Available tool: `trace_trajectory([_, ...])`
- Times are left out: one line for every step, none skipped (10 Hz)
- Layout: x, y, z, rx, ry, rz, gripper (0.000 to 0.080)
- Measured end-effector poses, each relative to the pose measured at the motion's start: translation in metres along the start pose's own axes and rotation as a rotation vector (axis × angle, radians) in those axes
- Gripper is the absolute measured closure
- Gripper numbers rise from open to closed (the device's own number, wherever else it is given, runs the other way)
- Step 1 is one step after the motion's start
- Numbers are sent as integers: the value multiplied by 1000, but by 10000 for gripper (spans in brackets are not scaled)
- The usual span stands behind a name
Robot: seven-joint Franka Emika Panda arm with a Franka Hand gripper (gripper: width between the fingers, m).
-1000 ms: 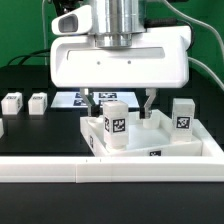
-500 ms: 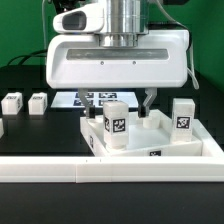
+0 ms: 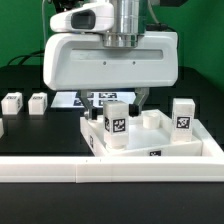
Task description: Assemble square table
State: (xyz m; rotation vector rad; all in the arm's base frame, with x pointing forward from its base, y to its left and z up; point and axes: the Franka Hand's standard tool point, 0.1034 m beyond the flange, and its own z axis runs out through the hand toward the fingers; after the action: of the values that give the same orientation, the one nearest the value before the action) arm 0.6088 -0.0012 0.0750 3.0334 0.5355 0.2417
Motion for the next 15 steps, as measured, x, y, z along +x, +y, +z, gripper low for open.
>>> trace_trajectory([0,0,0,0,0,1,404])
trace_trajectory([0,0,0,0,0,2,404])
trace_trajectory([0,0,0,1,0,13,508])
trace_trajectory([0,0,0,1,0,26,508])
trace_trajectory([0,0,0,1,0,26,508])
trace_trajectory([0,0,0,1,0,43,508])
trace_trajectory([0,0,0,2,0,110,508])
trace_trajectory([0,0,0,2,0,177,508])
trace_trajectory([0,0,0,2,0,270,508])
trace_trajectory([-1,-3,1,7,2,406,508])
trace_trajectory([0,-5,1,13,2,530,508])
trace_trajectory([0,-7,1,16,2,638,508])
trace_trajectory([1,-8,1,20,0,731,508])
trace_trajectory([1,-9,1,25,-1,823,508])
trace_trajectory([1,-10,1,33,-2,947,508])
